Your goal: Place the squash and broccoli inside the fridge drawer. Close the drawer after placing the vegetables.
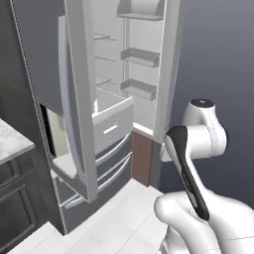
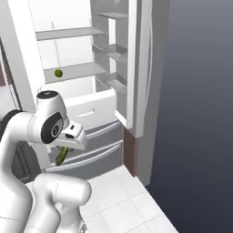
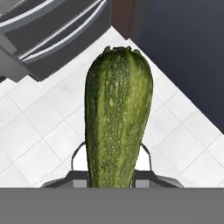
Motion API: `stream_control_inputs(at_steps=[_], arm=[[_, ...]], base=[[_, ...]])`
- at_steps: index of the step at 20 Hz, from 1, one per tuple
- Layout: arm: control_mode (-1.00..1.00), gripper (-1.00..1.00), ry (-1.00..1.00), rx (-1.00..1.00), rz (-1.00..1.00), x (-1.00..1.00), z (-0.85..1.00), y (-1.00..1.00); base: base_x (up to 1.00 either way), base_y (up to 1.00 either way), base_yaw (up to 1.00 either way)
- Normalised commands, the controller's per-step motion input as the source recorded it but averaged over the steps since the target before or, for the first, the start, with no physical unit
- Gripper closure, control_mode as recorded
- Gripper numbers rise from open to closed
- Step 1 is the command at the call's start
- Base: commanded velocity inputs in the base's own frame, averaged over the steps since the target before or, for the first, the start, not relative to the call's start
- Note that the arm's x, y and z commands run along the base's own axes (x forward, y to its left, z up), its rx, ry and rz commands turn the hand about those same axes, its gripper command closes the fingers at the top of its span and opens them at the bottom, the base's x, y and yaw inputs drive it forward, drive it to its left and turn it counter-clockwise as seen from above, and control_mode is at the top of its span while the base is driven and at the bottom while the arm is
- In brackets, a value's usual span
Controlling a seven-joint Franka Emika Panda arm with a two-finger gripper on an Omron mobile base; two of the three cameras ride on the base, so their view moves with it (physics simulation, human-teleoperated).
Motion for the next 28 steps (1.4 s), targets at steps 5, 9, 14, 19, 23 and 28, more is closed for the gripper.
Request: stream_control_inputs(at_steps=[5, 9, 14, 19, 23, 28], arm=[[1.00, 1.00, 0.00, 0.00, 0.00, 0.00, 0.00, 0.00], [1.00, 1.00, 0.00, 0.00, 0.00, 0.00, 0.00, 0.00], [1.00, 1.00, 0.00, 0.00, 0.00, 0.00, 0.00, 0.00], [1.00, 1.00, 0.00, 0.00, 0.00, 0.00, 0.00, 0.00], [1.00, 1.00, 0.00, 0.00, 0.00, 0.00, 0.00, 0.00], [1.00, 1.00, 0.00, 0.00, 0.00, 0.00, 0.00, 0.00]], base=[[0.45, -0.49, 0.52], [0.49, -0.48, 0.51], [0.57, -0.64, 0.45], [0.51, -0.38, 0.45], [0.47, -0.28, 0.46], [0.42, -0.56, 0.33]])
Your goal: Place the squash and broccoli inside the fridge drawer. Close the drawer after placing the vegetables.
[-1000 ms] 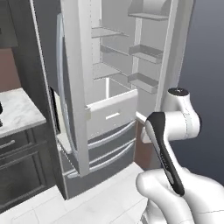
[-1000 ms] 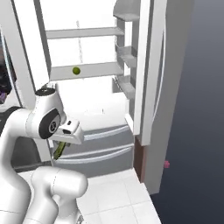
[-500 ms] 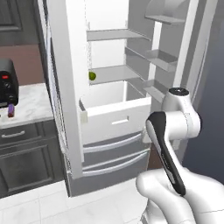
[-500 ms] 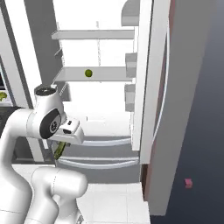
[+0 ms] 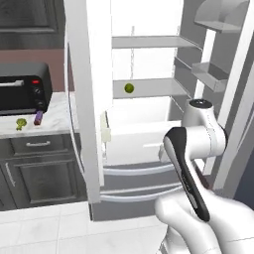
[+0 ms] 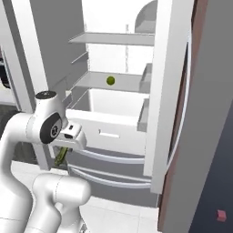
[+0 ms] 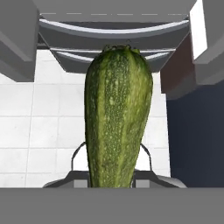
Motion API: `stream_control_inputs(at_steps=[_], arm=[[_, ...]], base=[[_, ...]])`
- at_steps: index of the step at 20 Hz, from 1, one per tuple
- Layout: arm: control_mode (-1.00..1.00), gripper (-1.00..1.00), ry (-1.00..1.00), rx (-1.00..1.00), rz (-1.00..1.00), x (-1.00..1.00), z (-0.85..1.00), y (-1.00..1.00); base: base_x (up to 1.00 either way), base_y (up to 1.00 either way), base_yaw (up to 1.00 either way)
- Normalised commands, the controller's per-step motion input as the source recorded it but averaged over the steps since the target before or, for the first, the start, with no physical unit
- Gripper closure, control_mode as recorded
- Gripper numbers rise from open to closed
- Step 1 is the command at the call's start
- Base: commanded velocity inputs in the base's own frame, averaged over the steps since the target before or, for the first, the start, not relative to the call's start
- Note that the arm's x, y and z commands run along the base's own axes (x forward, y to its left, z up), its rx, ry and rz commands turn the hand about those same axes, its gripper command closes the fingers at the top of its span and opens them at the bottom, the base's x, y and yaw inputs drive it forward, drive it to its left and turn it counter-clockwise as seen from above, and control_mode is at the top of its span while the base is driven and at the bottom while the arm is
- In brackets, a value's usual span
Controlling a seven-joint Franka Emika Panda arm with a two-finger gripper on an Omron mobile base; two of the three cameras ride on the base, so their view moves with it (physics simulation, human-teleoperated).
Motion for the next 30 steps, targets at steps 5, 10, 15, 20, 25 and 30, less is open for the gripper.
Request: stream_control_inputs(at_steps=[5, 10, 15, 20, 25, 30], arm=[[1.00, 1.00, 0.00, 0.00, 0.00, 0.00, 0.00, 0.00], [1.00, 1.00, 0.00, 0.00, 0.00, 0.00, 0.00, 0.00], [1.00, 1.00, 0.00, 0.00, 0.00, 0.00, 0.00, 0.00], [1.00, 1.00, 0.00, 0.00, 0.00, 0.00, 0.00, 0.00], [1.00, 1.00, 0.00, 0.00, 0.00, 0.00, 0.00, 0.00], [1.00, 1.00, 0.00, 0.00, 0.00, 0.00, 0.00, 0.00]], base=[[0.53, -0.19, 0.04], [0.51, 0.00, 0.00], [0.53, -0.06, 0.00], [0.46, -0.07, 0.00], [0.37, -0.04, 0.00], [0.37, -0.01, 0.00]])
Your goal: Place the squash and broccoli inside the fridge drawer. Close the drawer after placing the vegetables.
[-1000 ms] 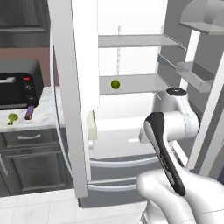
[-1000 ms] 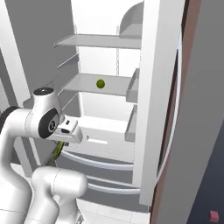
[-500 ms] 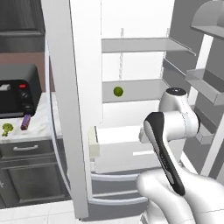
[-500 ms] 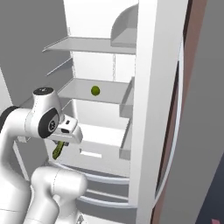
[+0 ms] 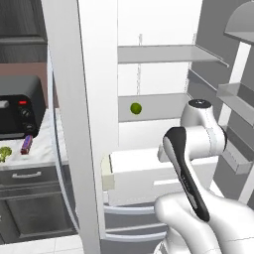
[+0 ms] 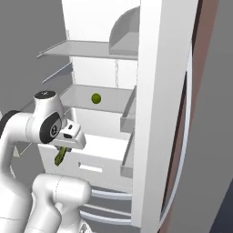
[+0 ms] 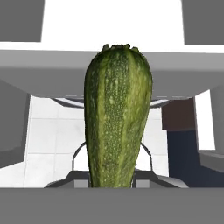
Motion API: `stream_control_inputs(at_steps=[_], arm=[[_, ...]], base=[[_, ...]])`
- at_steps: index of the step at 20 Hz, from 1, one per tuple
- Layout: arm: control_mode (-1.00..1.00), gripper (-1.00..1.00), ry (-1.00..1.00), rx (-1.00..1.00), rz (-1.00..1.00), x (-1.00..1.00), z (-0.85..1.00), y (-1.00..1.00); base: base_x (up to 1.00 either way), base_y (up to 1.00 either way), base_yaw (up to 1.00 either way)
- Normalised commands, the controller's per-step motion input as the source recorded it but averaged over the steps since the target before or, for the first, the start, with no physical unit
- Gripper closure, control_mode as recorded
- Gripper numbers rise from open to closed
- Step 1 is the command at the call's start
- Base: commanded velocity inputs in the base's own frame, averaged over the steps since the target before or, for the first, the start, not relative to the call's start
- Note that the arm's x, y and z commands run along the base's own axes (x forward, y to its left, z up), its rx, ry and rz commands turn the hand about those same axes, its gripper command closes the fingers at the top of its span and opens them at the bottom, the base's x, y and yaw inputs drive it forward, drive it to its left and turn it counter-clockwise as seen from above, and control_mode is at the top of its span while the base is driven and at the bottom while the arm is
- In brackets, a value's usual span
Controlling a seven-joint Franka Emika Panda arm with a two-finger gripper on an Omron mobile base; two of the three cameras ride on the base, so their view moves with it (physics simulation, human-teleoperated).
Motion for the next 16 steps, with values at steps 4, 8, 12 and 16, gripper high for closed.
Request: stream_control_inputs(at_steps=[4, 8, 12, 16], arm=[[1.00, 1.00, 0.00, 0.00, 0.00, 0.00, 0.00, 0.00], [1.00, 1.00, 0.00, 0.00, 0.00, 0.00, 0.00, 0.00], [-1.00, 1.00, 0.00, 0.00, 0.01, 0.10, 0.00, -0.08], [-1.00, 1.00, 0.00, 0.00, 0.18, 0.56, 0.03, -0.19]], base=[[0.44, -0.02, 0.00], [0.34, -0.03, 0.00], [0.09, -0.03, 0.00], [0.00, 0.00, 0.00]])
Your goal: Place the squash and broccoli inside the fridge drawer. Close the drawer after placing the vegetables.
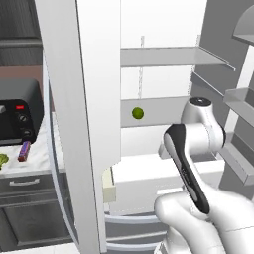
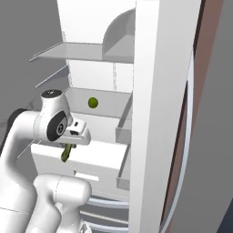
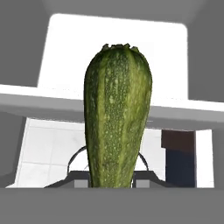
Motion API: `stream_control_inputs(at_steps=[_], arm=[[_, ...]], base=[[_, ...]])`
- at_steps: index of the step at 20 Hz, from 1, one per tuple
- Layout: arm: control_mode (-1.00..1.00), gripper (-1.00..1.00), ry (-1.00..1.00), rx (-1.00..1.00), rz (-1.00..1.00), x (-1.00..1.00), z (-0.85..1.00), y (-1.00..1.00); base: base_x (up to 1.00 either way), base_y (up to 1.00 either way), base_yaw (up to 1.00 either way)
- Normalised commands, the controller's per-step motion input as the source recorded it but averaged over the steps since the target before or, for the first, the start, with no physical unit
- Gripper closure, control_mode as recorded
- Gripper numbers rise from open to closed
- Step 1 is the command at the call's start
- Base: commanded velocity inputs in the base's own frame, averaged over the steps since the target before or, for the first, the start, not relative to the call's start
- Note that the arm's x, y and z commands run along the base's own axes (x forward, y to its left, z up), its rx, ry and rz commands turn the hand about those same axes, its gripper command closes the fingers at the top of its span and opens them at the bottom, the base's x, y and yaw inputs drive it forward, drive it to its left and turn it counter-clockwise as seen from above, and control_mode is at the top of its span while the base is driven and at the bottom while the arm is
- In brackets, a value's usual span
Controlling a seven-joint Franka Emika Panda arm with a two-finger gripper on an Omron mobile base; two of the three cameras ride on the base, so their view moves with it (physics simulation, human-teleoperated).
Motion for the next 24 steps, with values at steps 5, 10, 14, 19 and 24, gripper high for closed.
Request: stream_control_inputs(at_steps=[5, 10, 14, 19, 24], arm=[[-1.00, 1.00, 0.00, -0.03, 0.37, 0.69, 0.01, -0.02], [-1.00, 1.00, 0.00, -0.13, 0.37, 0.48, 0.00, 0.00], [-1.00, 1.00, 0.00, -0.11, 0.36, 0.40, 0.00, 0.00], [-1.00, 1.00, 0.00, -0.05, 0.34, 0.29, -0.05, 0.00], [-1.00, 1.00, 0.00, -0.04, 0.18, 0.28, -0.26, 0.00]], base=[[0.00, 0.00, 0.00], [0.00, 0.00, 0.00], [0.00, 0.00, 0.00], [0.00, 0.00, 0.00], [0.00, 0.00, 0.00]])
